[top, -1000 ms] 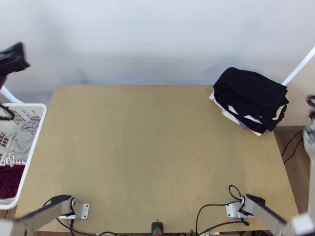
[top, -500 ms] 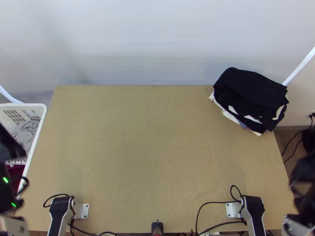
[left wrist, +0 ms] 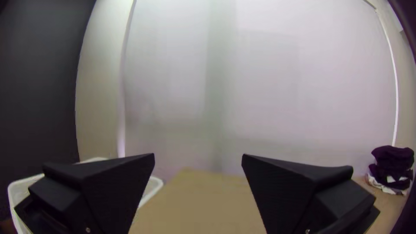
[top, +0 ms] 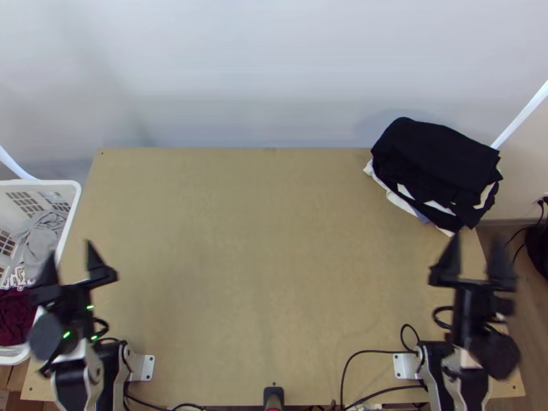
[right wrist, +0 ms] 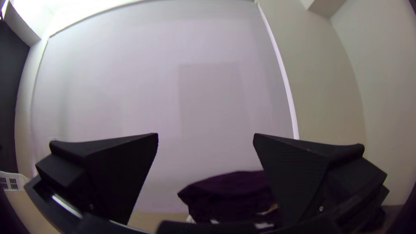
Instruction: Fold the t-shirt
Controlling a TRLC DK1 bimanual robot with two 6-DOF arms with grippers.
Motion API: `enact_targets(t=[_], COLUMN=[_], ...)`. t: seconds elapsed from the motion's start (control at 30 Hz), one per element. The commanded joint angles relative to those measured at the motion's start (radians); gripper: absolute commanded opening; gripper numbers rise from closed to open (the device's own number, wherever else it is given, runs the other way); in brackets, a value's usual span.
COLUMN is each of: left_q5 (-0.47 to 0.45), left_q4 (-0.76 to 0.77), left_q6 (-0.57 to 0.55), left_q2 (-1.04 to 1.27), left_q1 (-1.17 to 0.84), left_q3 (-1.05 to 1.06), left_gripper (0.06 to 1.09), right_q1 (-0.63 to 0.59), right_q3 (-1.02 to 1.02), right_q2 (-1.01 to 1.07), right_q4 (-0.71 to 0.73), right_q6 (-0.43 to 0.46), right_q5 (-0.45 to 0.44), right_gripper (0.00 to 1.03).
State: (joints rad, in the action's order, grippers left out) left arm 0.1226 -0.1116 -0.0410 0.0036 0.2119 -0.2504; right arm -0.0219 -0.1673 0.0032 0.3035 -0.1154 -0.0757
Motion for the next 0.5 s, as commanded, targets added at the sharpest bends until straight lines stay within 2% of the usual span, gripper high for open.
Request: enact_targets(t=[0.0,0.07,0.17,0.23,0.33,0.47], left_q5=[-0.017,-0.017,-0.023,-0.044,-0.052,-0.058], left_q4=[0.090,0.113,0.113,0.107,0.107,0.112], left_q6=[0.013,0.016,0.018,0.012,-0.022,-0.022], left_q2=[-0.007,-0.007,-0.004,0.007,0.007,-0.002], left_q1=[0.000,0.037,0.055,0.067,0.070,0.069], left_q3=[0.143,0.203,0.234,0.232,0.232,0.234], left_gripper=[1.03,1.03,1.03,1.04,1.04,1.04], right_q1=[0.020,0.036,0.031,0.028,0.014,0.013], right_q3=[0.120,0.166,0.166,0.161,0.161,0.161], right_q2=[-0.009,-0.009,-0.009,-0.005,-0.005,-0.005], right_q4=[0.011,-0.018,-0.204,-0.299,-0.300,-0.299], right_q6=[-0.040,-0.043,-0.109,-0.099,0.000,0.005], right_q5=[-0.013,-0.013,-0.015,-0.015,-0.013,-0.013], right_gripper=[0.99,0.99,0.99,0.99,0.99,0.99])
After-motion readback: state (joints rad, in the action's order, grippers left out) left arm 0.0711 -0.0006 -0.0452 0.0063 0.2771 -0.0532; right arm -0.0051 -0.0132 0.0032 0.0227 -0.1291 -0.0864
